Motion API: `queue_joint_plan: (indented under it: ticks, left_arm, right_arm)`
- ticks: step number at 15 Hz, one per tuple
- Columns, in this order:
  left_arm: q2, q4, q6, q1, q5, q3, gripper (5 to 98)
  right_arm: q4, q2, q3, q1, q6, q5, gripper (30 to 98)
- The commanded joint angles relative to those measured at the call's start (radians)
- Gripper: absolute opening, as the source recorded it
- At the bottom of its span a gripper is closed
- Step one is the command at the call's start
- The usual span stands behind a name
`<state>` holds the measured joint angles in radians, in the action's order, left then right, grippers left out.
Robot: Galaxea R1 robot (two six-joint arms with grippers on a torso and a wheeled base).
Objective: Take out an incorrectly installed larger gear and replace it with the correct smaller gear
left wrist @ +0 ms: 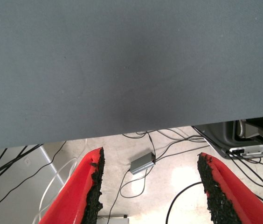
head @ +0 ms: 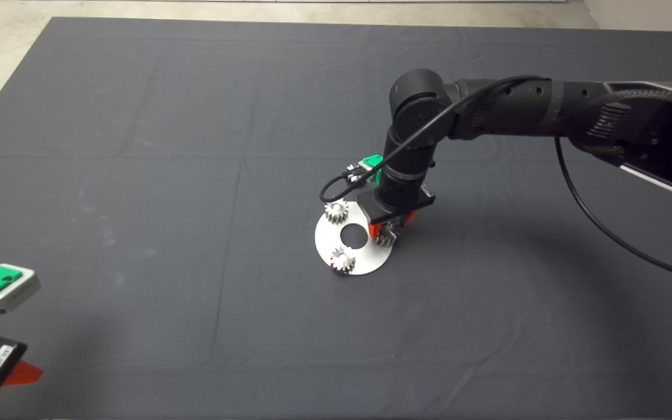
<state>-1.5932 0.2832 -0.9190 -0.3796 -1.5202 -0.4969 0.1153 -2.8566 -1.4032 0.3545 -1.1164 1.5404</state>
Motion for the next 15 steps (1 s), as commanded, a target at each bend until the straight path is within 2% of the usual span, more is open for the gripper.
queue_joint_plan:
  ticks: [1, 8, 10, 15]
  left_arm:
    - [0.0, 0.011, -0.002, -0.002, -0.066, -0.006, 49.4]
    - [0.006, 0.013, -0.001, -0.002, -0.066, -0.006, 49.4]
    - [0.008, 0.013, -0.001, -0.002, -0.066, -0.006, 49.4]
    - [0.005, 0.013, -0.001, -0.002, -0.066, -0.006, 49.4]
  right_arm:
    - [0.012, 0.01, 0.022, 0.027, -0.008, 0.076, 51.9]
    - [0.013, 0.009, 0.023, 0.026, -0.006, 0.076, 51.9]
    - [0.014, 0.007, 0.018, 0.025, -0.006, 0.075, 49.0]
    - [0.015, 0.009, 0.021, 0.023, -0.006, 0.076, 47.4]
